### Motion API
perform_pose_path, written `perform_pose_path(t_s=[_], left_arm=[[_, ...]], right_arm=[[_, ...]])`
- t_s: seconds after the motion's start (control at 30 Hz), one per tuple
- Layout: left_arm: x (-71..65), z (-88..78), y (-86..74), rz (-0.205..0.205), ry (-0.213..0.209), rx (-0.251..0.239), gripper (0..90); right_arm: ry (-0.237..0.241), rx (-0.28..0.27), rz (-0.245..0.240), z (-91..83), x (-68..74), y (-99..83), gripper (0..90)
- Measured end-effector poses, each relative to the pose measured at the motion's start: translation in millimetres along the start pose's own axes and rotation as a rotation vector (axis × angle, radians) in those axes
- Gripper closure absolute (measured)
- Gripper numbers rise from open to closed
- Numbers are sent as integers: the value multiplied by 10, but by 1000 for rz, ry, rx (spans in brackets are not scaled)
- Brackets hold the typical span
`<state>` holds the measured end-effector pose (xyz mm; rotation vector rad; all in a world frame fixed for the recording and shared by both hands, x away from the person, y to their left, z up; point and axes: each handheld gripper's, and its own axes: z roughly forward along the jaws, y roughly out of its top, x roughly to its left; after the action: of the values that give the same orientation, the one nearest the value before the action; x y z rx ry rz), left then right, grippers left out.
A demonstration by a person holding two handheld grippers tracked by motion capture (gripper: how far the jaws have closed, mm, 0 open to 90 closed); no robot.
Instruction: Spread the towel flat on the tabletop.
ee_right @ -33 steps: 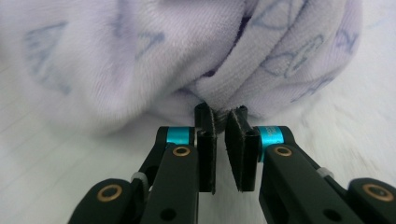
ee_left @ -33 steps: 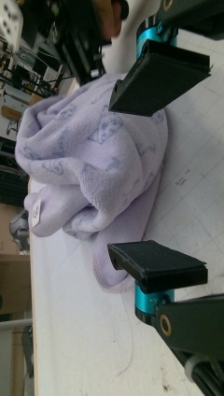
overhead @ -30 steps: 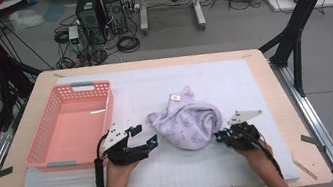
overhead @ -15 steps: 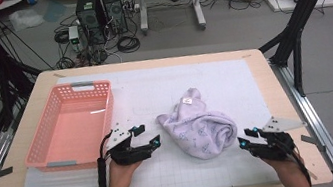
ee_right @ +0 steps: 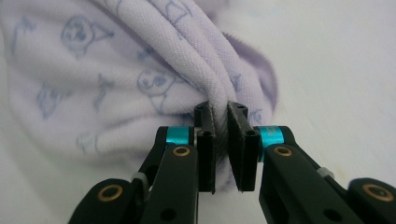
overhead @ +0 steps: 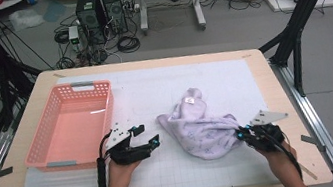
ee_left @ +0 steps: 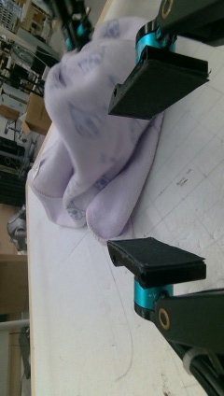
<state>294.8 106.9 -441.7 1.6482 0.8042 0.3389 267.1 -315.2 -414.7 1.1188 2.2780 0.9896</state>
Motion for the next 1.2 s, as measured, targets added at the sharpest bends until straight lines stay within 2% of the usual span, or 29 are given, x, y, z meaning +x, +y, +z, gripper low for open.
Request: perform_pose_path(t_s=[0.07, 0.17, 0.27, 0.3, 0.37, 0.47, 0.57, 0.73, 0.83, 0.93, 0.97, 1.0, 1.03, 1.07, 1.1, 1.13, 1.2], left_arm=[[1, -10, 5, 4, 1, -3, 301], [7, -16, 6, -4, 4, -6, 301], [8, -13, 5, -7, 3, -8, 303], [5, -9, 4, -6, 1, -7, 309], [-1, -2, 4, -3, -4, -2, 317], [-8, 3, 5, -1, -7, -4, 319], [0, 3, 3, -2, -4, -3, 321], [4, 10, -3, 3, -6, 5, 323], [3, 9, -4, 4, -6, 7, 323], [4, 12, -9, 6, -8, 11, 323], [3, 13, -10, 6, -10, 14, 324], [2, 15, -11, 6, -11, 15, 326], [-1, 15, -12, 8, -10, 16, 326], [-2, 13, -12, 9, -11, 18, 330], [-3, 10, -13, 8, -12, 18, 335], [-1, 5, -13, 9, -13, 17, 340], [6, 0, -14, 7, -10, 19, 341]], right_arm=[[-31, 41, 4, -132, -17, -148, 830], [-37, 81, 36, -313, -30, -340, 837], [-7, 125, 56, -433, -28, -400, 826], [3, 108, 57, -466, -24, -382, 777], [36, 32, 70, -516, -36, -281, 693], [35, -86, 68, -505, -58, -29, 628], [41, -138, 46, -331, -71, 279, 566], [80, -116, -9, 119, -13, 704, 503], [113, -52, -33, 435, 45, 927, 459], [173, 24, -56, 738, 133, 1069, 435], [168, 65, -82, 840, 161, 1086, 450], [164, 119, -102, 939, 181, 1086, 507], [170, 169, -109, 1020, 186, 1075, 638], [162, 211, -138, 1069, 182, 1061, 798], [136, 220, -154, 1064, 178, 1058, 860], [118, 208, -150, 1030, 142, 1061, 870], [78, 143, -112, 896, 29, 1059, 877]])
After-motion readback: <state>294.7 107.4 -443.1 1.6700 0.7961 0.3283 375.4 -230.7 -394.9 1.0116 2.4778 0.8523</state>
